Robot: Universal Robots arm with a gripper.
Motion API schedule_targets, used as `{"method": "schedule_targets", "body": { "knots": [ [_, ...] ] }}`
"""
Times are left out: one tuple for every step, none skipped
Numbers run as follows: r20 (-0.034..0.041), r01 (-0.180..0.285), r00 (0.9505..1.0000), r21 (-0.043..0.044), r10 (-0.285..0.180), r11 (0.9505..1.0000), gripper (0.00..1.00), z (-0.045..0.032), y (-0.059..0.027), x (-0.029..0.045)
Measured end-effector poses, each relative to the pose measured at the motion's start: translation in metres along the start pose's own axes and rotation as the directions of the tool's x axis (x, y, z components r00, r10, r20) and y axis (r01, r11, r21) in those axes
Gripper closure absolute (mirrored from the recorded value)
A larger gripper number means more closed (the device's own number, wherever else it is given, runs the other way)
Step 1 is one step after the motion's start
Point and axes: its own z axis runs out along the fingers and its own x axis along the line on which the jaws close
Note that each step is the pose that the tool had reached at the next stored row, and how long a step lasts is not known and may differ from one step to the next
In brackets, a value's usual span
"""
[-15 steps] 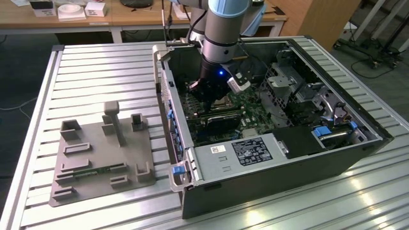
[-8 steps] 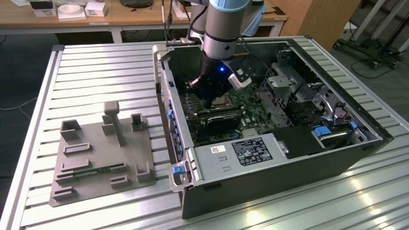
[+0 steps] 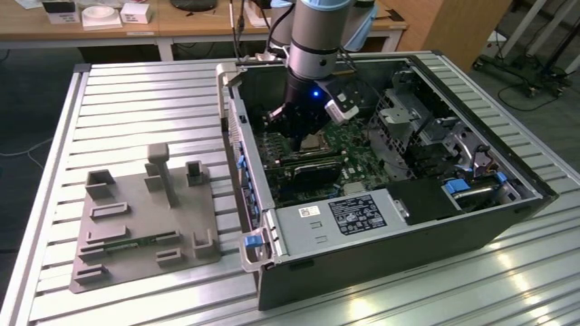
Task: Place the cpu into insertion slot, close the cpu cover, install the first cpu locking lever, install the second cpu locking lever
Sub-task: 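Install the second cpu locking lever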
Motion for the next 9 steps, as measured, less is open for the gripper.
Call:
{"method": "schedule_targets", "body": {
  "knots": [
    [0.0, 0.0, 1.0, 0.0, 0.0, 1.0, 0.9, 0.0, 0.0, 0.0],
    [0.0, 0.0, 1.0, 0.0001, 0.0, 1.0, 0.9, 0.0, 0.0, 0.0],
    [0.0, 0.0, 1.0, 0.0001, 0.0, 1.0, 0.9, 0.0, 0.0, 0.0],
    [0.0, 0.0, 1.0, 0.0001, 0.0, 1.0, 0.9, 0.0, 0.0, 0.0],
    [0.0, 0.0, 1.0, 0.0001, 0.0, 1.0, 0.9, 0.0, 0.0, 0.0],
    [0.0001, 0.0, 1.0, 0.0001, 0.0, 1.0, 0.9, 0.0, 0.0, 0.0],
    [0.0002, 0.0, 1.0, 0.0001, 0.0, 1.0, 0.9, 0.0, 0.0, 0.0],
    [0.0001, 0.0, 1.0, 0.0001, 0.0, 1.0, 0.9, 0.0, 0.0, 0.0],
    [0.0002, 0.0, 1.0, 0.0001, 0.0, 1.0, 0.9, -0.0001, 0.0, 0.0]
  ]
}}
